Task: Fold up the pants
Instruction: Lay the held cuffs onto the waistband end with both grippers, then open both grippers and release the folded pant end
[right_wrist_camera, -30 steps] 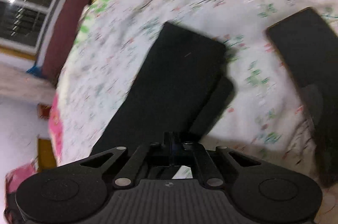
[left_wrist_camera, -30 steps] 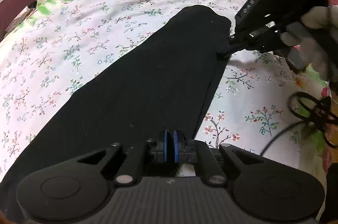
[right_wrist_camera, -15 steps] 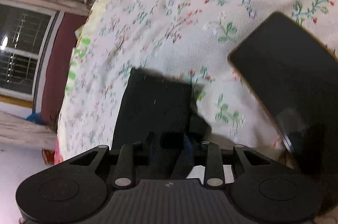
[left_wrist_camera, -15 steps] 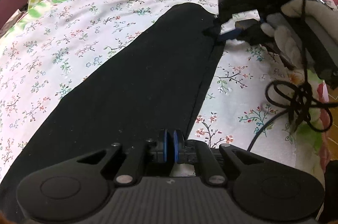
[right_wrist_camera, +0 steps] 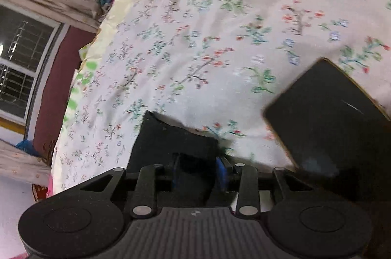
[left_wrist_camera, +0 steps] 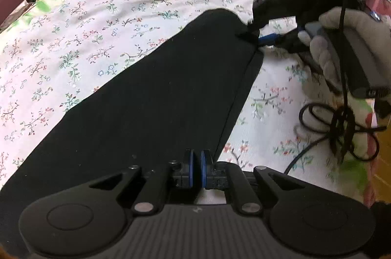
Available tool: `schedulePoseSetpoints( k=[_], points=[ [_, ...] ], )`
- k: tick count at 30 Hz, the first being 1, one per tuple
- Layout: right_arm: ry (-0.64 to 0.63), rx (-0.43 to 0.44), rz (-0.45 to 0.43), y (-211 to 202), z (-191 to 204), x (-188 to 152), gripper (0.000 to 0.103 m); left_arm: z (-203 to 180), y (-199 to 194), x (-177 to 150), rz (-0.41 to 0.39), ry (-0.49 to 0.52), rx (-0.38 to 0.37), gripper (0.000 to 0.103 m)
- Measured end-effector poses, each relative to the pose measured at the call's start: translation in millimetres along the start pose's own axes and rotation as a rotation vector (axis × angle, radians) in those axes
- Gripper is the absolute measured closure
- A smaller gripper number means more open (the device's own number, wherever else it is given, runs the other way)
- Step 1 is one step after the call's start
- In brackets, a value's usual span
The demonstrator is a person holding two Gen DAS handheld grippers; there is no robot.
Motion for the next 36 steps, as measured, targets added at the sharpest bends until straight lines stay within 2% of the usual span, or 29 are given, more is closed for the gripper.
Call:
schedulePoseSetpoints(
  k=[2, 8, 14, 17, 20, 22, 24, 26, 34, 36],
  points=[
    [-0.014, 0.003, 0.024, 0.8, 0.0, 2.2, 0.103, -3.1, -0.7, 3.2, -0.02, -0.021, -0.011, 0.086],
    [-0.024, 0.072, 0.038, -26.5, 3.3, 5.7, 0.103, -18.9, 5.9, 2.3, -0.02, -0.028, -0.041, 0.086],
    [0.082, 0.181, 0.103, -59.6, 8.8, 3.0, 0.103, -28.7, 4.8, -1.1, -0.006, -0.026, -0.06, 0.086],
    [0.079, 0.209, 0.135, -65.5, 16.6, -6.9, 0.103, -29.8, 6.5, -5.8, 0.015, -0.015, -0.057, 0.086],
    [0.078, 0.157, 0.16, -39.3, 10.6, -16.6, 0.103, -28.3, 6.8, -9.8, 0.031, -0.017, -0.048, 0.086],
    [0.104, 0.079, 0.21, -14.4, -2.5, -25.7, 0.103, -28.0, 4.2, -11.1, 0.03, -0.021, -0.045, 0.086],
    [0.111, 0.008, 0.206, -4.8, -14.4, -31.3, 0.103, -27.9, 2.0, -12.4, 0.027, -0.019, -0.043, 0.086],
    [0.125, 0.009, 0.205, -3.1, -17.3, -31.6, 0.103, -28.0, 1.8, -14.1, 0.03, -0.016, -0.043, 0.086],
    [0.126, -0.011, 0.115, 1.9, -11.3, -24.4, 0.092, -27.8, -2.3, -17.8, 0.034, -0.008, -0.04, 0.086],
    [0.135, -0.003, 0.107, 7.6, -11.7, -24.8, 0.083, -26.3, -1.5, -19.6, 0.04, -0.015, -0.039, 0.086]
  ],
)
Point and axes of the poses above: each gripper's, at about its wrist camera, not at the fingertips, and y roughly the way its jaws point, z to its left, x to its top, the point moved 5 cm from there along y, roughly the way its jaws point, and after that the axes turned 9 degrees about -x, right-handed, at the moved point
